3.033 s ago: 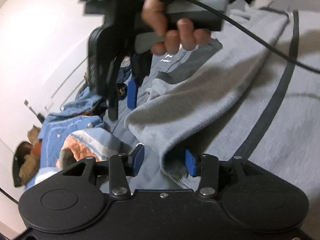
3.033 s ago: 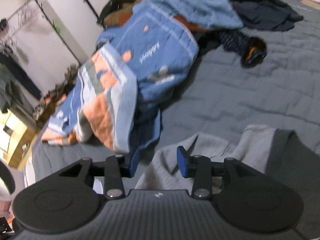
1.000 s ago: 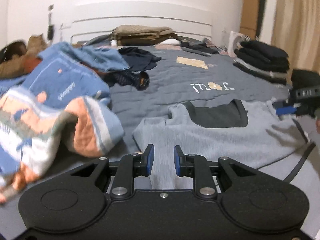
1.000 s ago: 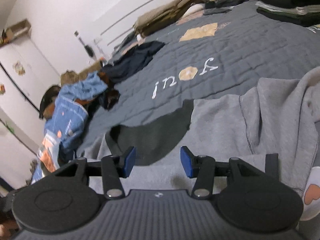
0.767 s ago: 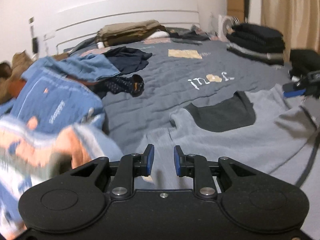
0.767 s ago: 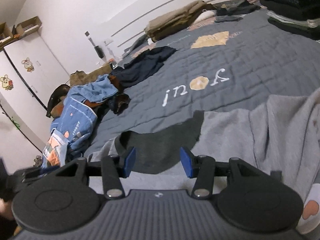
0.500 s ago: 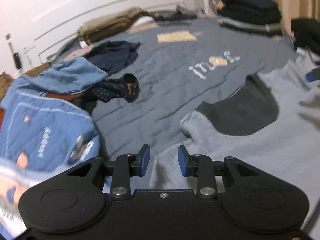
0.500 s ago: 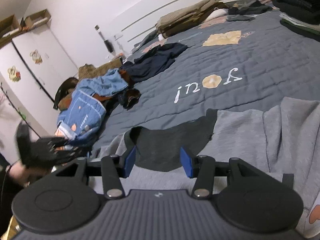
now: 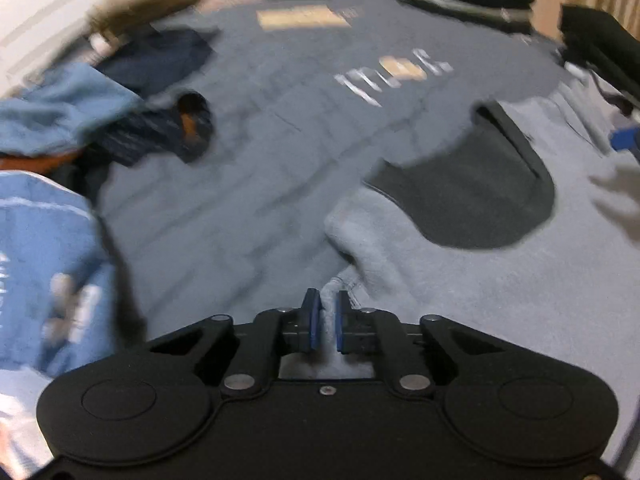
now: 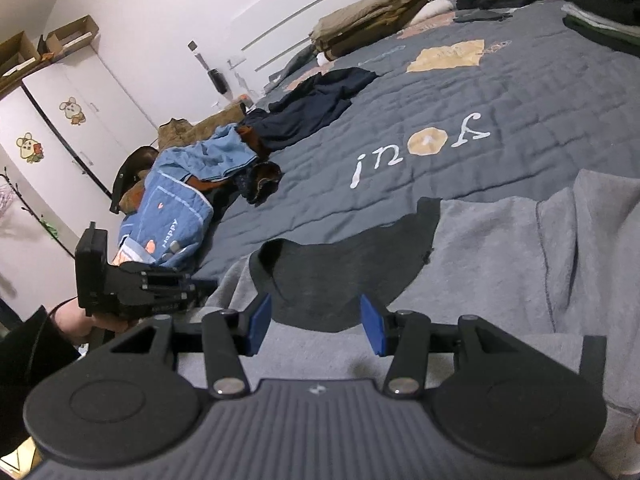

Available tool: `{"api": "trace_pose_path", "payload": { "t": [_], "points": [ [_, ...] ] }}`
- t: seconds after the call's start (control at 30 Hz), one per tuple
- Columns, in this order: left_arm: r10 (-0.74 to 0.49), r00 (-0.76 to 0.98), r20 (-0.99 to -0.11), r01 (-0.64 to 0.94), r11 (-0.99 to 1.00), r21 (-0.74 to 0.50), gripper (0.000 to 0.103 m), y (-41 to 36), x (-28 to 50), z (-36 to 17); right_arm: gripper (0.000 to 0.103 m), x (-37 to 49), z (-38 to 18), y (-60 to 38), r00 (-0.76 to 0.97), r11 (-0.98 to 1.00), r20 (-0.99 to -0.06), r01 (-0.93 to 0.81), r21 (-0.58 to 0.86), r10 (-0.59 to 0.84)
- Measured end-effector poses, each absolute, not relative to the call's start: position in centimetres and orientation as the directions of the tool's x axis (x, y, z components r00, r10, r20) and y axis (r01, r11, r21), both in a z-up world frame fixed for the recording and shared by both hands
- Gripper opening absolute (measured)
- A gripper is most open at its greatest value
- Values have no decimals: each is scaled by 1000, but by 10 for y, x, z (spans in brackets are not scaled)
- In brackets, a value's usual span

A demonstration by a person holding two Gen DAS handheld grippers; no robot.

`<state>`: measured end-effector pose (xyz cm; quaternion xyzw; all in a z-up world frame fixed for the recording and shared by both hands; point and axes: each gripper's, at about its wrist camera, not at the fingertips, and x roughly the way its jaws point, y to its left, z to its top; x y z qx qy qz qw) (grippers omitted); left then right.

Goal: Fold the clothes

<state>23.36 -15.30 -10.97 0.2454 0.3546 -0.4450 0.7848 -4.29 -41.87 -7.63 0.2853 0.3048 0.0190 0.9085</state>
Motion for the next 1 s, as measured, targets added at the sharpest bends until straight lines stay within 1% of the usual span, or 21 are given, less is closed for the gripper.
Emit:
{"api": "trace_pose_path", "payload": {
  "t": [0.1,0.2,0.27,0.33,0.4,0.47,0.5,0.57,0.6,0.67,0.73,0.77,0.8,0.83,0.9,1.0],
  "points": [
    [-517,447,-730,808,584,81,6,-133,239,-103,49,-43,-75,-417,816,838,-538,133,529,210],
    [-510,472,-719,763,644,44,6,-118,241,-102,49,-43,-74,-418,826,833,-527,141,535,199],
    [-511,468,-721,748,664,15,11,-116,240,-104,49,-43,-74,-419,828,830,-524,144,540,197],
    [-525,486,-699,750,661,24,11,-117,236,-99,49,-43,-74,-419,827,827,-525,141,544,204],
    [-546,484,-683,757,653,15,15,-116,236,-92,49,-43,-74,-419,828,829,-522,138,542,204],
    [-555,468,-688,761,649,-6,39,-119,238,-87,49,-43,-74,-422,829,827,-522,144,544,199],
    [-556,468,-687,763,646,-2,42,-121,239,-85,49,-43,-74,-423,829,826,-523,147,544,197],
    [-563,435,-703,794,608,4,42,-130,238,-86,49,-44,-75,-427,830,818,-524,159,553,193],
    [-556,422,-715,803,596,11,43,-135,238,-89,49,-44,-75,-428,830,816,-524,164,554,189],
    [-526,408,-746,814,580,36,47,-144,238,-97,49,-45,-75,-431,832,814,-522,167,557,187],
    [-481,390,-785,814,578,50,46,-152,243,-111,49,-45,-74,-431,833,813,-521,166,558,188],
    [-486,359,-797,821,571,22,31,-152,245,-116,49,-45,-74,-432,833,812,-521,166,559,188],
    [-497,323,-805,828,561,-14,20,-152,246,-119,49,-45,-74,-432,833,812,-520,166,560,188],
    [-521,309,-795,839,543,-30,12,-151,246,-119,49,-45,-74,-432,833,811,-520,166,560,189],
    [-529,360,-769,830,558,4,11,-150,244,-117,49,-44,-74,-434,834,810,-518,167,562,188],
    [-528,396,-751,806,592,9,11,-148,246,-115,49,-46,-73,-438,841,809,-512,174,562,175]
  ]
}}
